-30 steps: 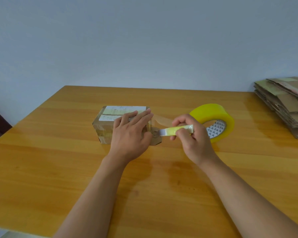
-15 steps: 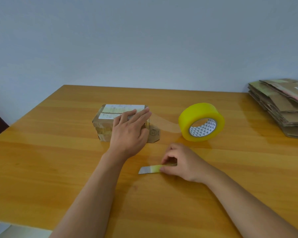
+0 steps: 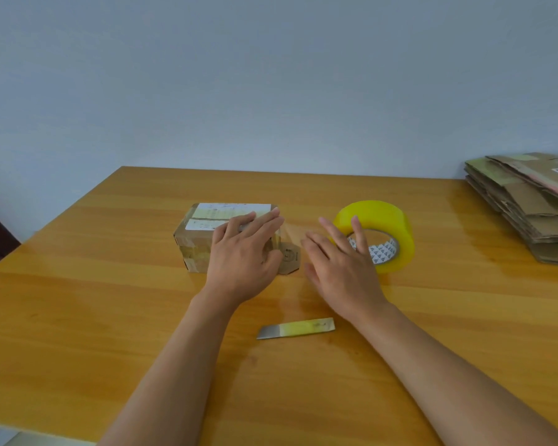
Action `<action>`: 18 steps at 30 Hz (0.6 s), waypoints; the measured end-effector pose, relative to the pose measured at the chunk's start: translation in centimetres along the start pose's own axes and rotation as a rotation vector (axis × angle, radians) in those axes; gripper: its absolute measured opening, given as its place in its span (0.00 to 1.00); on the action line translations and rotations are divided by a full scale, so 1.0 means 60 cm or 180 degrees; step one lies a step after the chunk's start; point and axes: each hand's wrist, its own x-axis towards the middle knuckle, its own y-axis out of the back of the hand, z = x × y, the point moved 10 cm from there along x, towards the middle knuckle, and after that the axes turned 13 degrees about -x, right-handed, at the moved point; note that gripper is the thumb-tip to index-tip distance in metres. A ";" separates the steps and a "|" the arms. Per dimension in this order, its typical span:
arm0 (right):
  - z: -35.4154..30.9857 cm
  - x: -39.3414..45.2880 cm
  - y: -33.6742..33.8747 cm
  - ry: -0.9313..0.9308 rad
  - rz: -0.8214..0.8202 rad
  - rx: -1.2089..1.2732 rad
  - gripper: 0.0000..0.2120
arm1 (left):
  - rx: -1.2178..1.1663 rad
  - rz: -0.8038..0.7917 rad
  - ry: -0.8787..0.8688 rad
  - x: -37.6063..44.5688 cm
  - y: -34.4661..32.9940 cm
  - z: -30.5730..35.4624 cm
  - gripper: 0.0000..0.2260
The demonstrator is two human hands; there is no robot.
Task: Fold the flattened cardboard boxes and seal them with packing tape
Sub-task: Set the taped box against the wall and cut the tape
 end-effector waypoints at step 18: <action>-0.014 0.038 -0.007 -0.0119 0.0600 0.0135 0.06 | -0.0109 0.0242 -0.0081 0.000 0.003 -0.002 0.26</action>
